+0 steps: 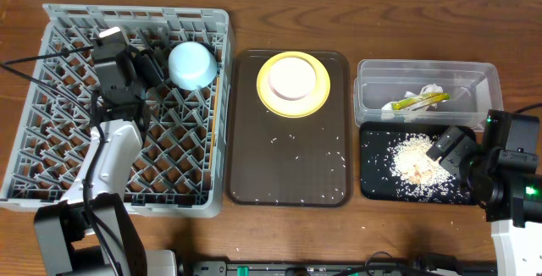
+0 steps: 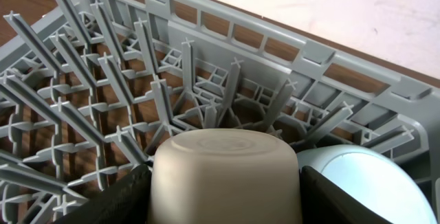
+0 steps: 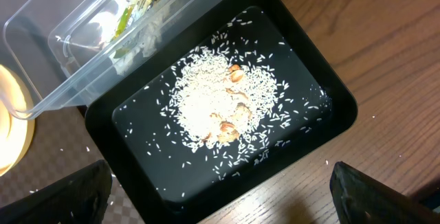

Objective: Sort waste into correct bins and load items into the dishwasher
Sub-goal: 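Lower the white cup into the rack beside the blue bowl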

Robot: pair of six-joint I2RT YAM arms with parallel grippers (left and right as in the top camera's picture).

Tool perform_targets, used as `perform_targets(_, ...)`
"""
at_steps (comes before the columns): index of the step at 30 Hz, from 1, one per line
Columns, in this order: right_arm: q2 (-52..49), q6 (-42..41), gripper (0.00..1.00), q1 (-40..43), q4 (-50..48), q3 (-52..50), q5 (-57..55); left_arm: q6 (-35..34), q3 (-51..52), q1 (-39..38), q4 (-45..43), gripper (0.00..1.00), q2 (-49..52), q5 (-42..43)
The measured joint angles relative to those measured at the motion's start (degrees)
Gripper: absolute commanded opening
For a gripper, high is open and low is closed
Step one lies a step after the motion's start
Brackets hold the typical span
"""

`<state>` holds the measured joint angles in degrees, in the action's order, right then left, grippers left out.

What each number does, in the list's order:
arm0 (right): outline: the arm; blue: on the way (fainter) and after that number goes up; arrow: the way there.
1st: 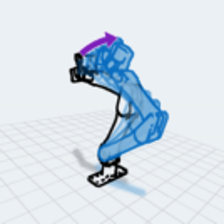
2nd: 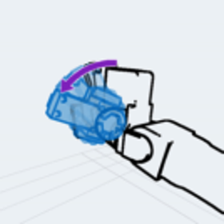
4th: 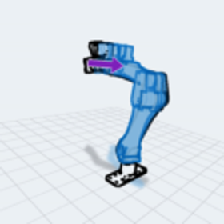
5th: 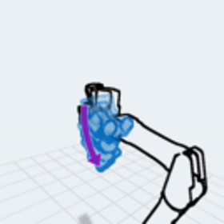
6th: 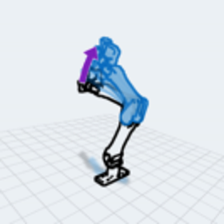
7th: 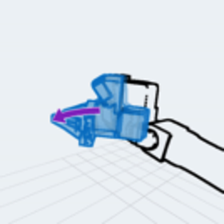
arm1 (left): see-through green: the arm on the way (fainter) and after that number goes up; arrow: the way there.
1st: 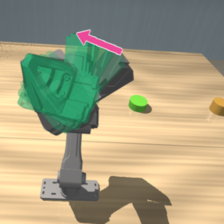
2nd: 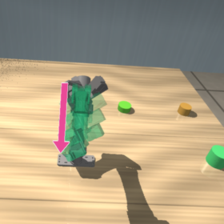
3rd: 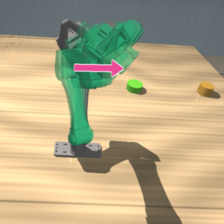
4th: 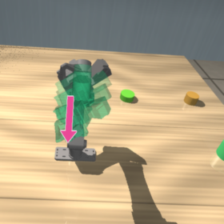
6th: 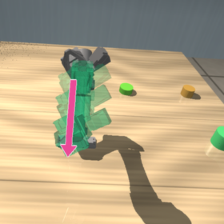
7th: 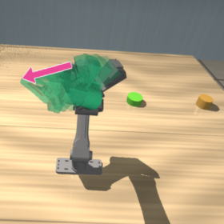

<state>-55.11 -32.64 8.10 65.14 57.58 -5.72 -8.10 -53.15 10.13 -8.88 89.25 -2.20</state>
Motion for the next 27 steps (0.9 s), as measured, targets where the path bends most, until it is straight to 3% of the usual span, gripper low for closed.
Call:
perform_targets(21,0.0,0.0,0.99,0.0,0.0,0.0,0.0,0.3,0.0,0.0,-0.2,0.51,0.5,-0.2)
perform_targets(26,0.0,0.0,0.99,0.0,0.0,0.0,0.0,0.3,0.0,0.0,-0.5,0.59,0.6,-0.2)
perform_targets(27,0.0,0.0,0.99,0.0,0.0,0.0,0.0,0.3,0.0,0.0,-0.5,0.65,0.6,-0.2)
